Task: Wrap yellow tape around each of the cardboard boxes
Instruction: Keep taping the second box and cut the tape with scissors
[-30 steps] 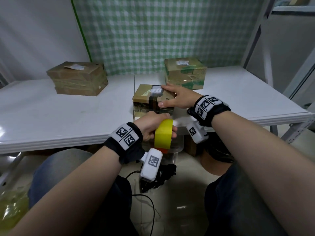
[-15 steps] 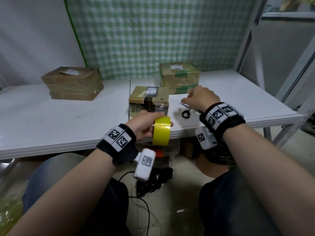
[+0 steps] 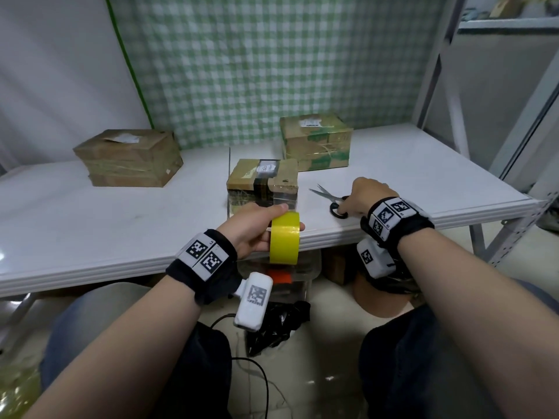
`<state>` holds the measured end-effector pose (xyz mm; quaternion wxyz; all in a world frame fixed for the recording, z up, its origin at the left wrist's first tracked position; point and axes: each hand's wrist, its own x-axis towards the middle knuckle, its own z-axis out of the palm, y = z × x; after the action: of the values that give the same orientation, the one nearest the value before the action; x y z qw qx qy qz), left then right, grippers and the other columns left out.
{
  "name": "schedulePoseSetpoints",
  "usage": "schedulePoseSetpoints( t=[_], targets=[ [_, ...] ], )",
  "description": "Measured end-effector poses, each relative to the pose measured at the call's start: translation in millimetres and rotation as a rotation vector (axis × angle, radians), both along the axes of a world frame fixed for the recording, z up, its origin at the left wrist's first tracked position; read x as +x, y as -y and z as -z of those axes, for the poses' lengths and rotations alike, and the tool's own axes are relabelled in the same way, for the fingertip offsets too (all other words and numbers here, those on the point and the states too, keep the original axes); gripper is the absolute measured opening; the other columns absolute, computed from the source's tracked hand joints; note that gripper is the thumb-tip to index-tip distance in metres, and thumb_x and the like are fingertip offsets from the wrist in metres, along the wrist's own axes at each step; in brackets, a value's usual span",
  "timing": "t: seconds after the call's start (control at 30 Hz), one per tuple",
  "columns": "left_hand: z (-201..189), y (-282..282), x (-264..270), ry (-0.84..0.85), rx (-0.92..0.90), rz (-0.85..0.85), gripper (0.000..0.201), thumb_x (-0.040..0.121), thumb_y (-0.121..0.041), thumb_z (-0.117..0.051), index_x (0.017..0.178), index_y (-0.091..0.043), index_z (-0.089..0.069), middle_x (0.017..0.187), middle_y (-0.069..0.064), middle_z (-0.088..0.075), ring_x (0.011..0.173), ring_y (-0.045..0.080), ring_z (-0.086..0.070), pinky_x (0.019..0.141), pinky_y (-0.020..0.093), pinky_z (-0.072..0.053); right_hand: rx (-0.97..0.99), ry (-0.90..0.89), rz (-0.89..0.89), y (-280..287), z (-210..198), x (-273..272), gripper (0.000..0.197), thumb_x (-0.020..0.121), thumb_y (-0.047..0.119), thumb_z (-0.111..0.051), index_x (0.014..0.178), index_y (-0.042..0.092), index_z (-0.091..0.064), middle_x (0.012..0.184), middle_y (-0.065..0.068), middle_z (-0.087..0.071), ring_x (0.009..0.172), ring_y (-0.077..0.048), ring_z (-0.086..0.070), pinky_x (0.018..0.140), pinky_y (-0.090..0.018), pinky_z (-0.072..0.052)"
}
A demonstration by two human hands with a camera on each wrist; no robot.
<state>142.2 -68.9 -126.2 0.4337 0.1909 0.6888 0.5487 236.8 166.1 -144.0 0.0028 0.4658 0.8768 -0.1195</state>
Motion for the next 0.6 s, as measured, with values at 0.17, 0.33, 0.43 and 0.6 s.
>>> schedulePoseSetpoints(
  t=[0.17,0.33,0.43,0.6],
  targets=[
    [0.1,1.2,1.7,-0.004,-0.006,-0.004,0.033,0.104,-0.032,-0.055,0.129,-0.010,-0.057,0.100,0.009,-0.079,0.092,0.020,-0.077,0.081,0.041,-0.062,0.073,-0.040,-0.015,6.5,-3.5,9.1,0.044,0.070,0.047,-0.085,0.082,0.014,-0.057,0.090,-0.005,-0.062,0.083,-0.027,-0.057,0.065,-0.032,-0.044],
    [-0.4,1.6,1.9,-0.008,-0.011,0.002,0.035,0.104,-0.033,-0.056,0.129,-0.009,-0.056,0.100,0.008,-0.079,0.092,0.020,-0.077,0.079,0.040,-0.063,0.017,-0.038,-0.005,10.4,-10.0,14.4,0.039,0.071,0.042,-0.083,0.084,0.011,-0.062,0.081,-0.003,-0.065,0.069,-0.021,-0.060,0.057,-0.027,-0.042],
    [0.8,1.9,0.7,-0.017,-0.006,0.002,0.035,0.104,-0.034,-0.055,0.129,-0.009,-0.057,0.101,0.008,-0.079,0.093,0.020,-0.077,0.082,0.041,-0.063,-0.155,-0.249,0.043,5.8,-11.6,17.6,0.035,0.071,0.041,-0.081,0.075,0.009,-0.067,0.073,-0.004,-0.070,0.057,-0.019,-0.059,0.053,-0.025,-0.042],
    [2.6,2.3,-1.1,-0.042,-0.012,0.008,0.034,0.104,-0.035,-0.055,0.127,-0.010,-0.059,0.100,0.007,-0.079,0.100,0.023,-0.075,0.095,0.048,-0.058,-0.856,-0.789,-0.191,15.5,-27.7,16.7,0.019,0.089,0.019,-0.075,0.098,0.003,-0.072,0.099,-0.008,-0.075,0.047,-0.013,-0.042,0.053,-0.027,-0.045]
  ],
)
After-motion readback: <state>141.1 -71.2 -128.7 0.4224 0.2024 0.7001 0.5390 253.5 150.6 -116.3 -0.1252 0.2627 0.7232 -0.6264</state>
